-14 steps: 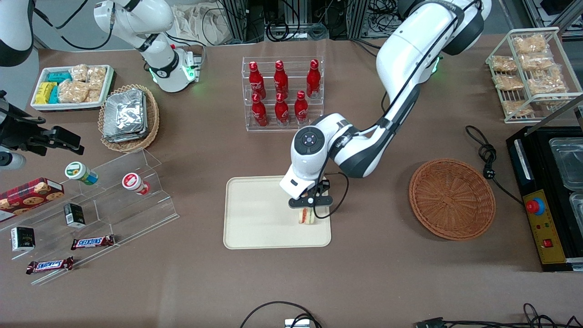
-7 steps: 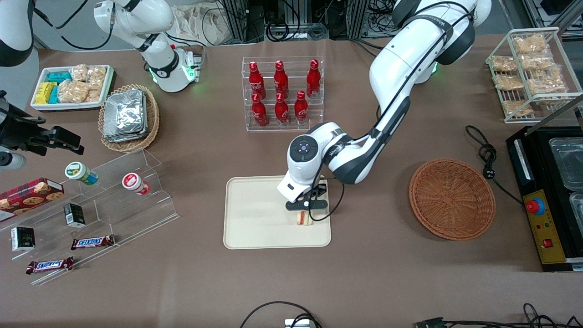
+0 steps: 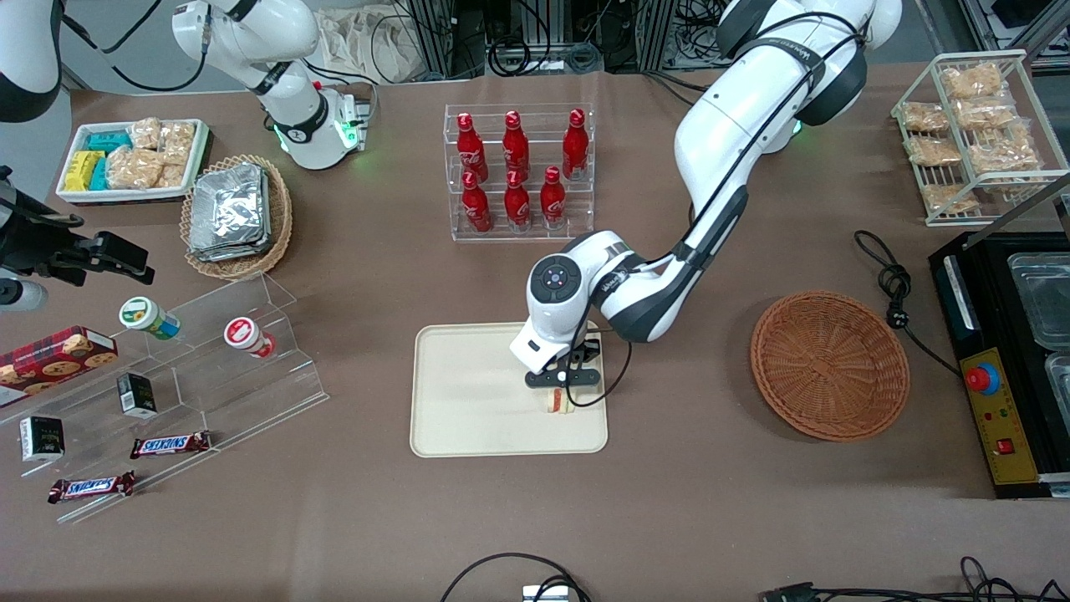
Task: Place sandwich from basket to tray
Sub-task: 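Lower the sandwich onto the tray and open the left gripper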
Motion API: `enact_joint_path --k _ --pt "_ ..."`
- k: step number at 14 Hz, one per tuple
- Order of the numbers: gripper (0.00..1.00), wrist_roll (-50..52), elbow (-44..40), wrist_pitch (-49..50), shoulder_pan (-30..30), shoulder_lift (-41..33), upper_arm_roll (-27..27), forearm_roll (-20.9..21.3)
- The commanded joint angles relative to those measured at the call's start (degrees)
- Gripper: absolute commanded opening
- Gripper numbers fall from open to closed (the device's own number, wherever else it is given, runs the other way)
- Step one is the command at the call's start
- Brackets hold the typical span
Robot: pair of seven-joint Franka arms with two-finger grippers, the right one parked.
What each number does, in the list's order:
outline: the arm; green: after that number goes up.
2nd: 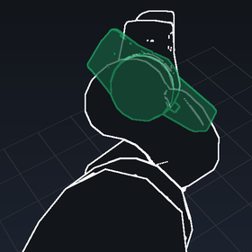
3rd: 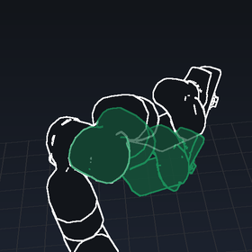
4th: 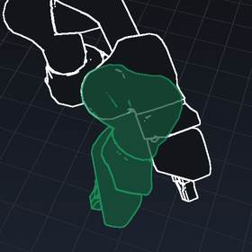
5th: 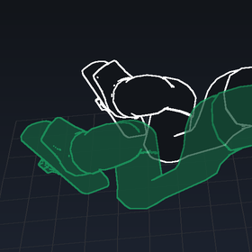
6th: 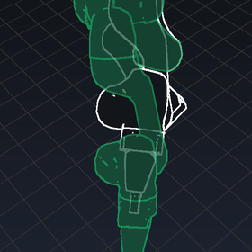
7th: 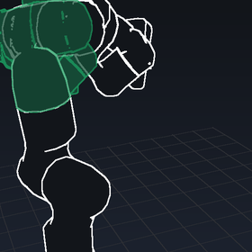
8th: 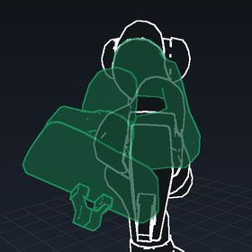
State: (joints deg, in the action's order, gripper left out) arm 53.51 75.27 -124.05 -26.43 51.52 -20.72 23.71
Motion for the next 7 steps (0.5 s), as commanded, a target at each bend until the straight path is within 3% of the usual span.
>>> enact_joint_path --k 1,2,3,7 --pt "0.83 1.3 -2.0 -0.2 -0.9 1.4 0.5 1.3" --pt "0.96 1.3 -2.0 -0.2 -0.9 1.4 0.5 1.3" --pt "0.99 1.9 -2.1 -0.2 -0.9 1.3 0.5 1.3" --pt "0.99 4.0 -2.6 -0.1 -0.6 0.2 0.5 1.3"
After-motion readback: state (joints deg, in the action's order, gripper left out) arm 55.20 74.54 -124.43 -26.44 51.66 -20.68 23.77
